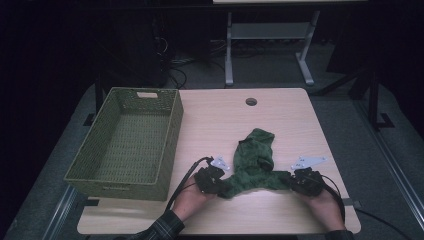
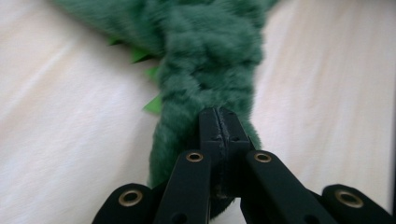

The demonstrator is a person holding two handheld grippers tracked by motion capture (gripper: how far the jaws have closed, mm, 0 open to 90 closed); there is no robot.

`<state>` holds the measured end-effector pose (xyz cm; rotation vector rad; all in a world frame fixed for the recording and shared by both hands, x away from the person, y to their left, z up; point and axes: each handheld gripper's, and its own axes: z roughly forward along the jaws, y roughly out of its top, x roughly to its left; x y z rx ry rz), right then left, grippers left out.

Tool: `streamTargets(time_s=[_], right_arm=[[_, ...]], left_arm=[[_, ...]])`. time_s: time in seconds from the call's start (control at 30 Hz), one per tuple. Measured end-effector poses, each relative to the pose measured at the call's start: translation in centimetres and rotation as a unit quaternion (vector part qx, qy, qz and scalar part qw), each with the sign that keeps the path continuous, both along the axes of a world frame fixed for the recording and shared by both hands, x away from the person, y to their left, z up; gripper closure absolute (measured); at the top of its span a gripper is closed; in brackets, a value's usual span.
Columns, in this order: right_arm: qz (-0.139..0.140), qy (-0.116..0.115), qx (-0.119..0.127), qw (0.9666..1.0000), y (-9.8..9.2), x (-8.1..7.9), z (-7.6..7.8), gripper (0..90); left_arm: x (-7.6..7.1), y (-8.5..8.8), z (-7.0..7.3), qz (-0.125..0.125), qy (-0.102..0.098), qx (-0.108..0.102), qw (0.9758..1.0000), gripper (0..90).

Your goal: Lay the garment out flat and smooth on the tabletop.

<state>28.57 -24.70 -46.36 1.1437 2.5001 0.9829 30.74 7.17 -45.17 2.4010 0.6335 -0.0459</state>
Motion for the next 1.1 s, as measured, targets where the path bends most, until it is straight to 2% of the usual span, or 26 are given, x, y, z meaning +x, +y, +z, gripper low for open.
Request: streamTargets(time_s=[0.07,0.13,0.17,0.2,0.33,0.53,0.73,0.77,0.9,1.03,1.1], right_arm=[[0.0,0.004,-0.001,1.0,-0.1,-0.1,0.0,89.9],[0.001,0.008,-0.004,1.0,-0.1,-0.4,-0.1,89.9],[0.0,0.012,-0.003,0.9999,-0.2,-0.5,0.0,89.9],[0.001,0.014,-0.003,0.9999,-0.2,-0.8,0.0,89.9],[0.007,0.022,0.001,0.9997,-0.2,-1.8,0.0,90.0],[0.026,0.027,0.002,0.9993,0.1,-3.8,0.1,90.0],[0.039,0.023,0.005,0.9989,0.3,-5.4,0.1,88.4],[0.039,0.021,0.007,0.999,0.4,-5.5,0.2,85.3],[0.028,-0.022,0.022,0.9991,0.4,-5.0,1.2,78.0],[0.018,-0.031,0.026,0.999,0.5,-3.6,1.7,72.1],[0.013,-0.026,0.034,0.999,0.5,-2.8,1.7,70.4]], left_arm=[[0.3,0.5,-0.1,0.013,-0.006,0.008,0.9999,89.8],[0.7,1.1,-0.2,0.017,-0.024,0.036,0.9989,89.8],[1.0,1.7,-0.3,0.025,-0.012,0.024,0.9993,89.8],[1.1,2.0,-0.3,0.026,-0.005,0.02,0.9994,89.8],[0.9,2.5,-0.2,0.021,-0.006,0.026,0.9994,89.8],[0.0,3.4,-0.4,0.021,0.021,0.002,0.9996,89.8],[-0.8,3.9,-0.3,0.009,0.035,-0.014,0.9992,87.9],[-0.7,3.9,0.0,0.01,0.034,-0.021,0.9992,85.1],[0.1,3.5,1.4,0.008,0.013,-0.032,0.9994,69.8],[1.4,2.6,2.6,0.006,-0.007,-0.043,0.999,63.2],[2.3,1.9,3.2,0.002,-0.02,-0.046,0.9987,59.8]])
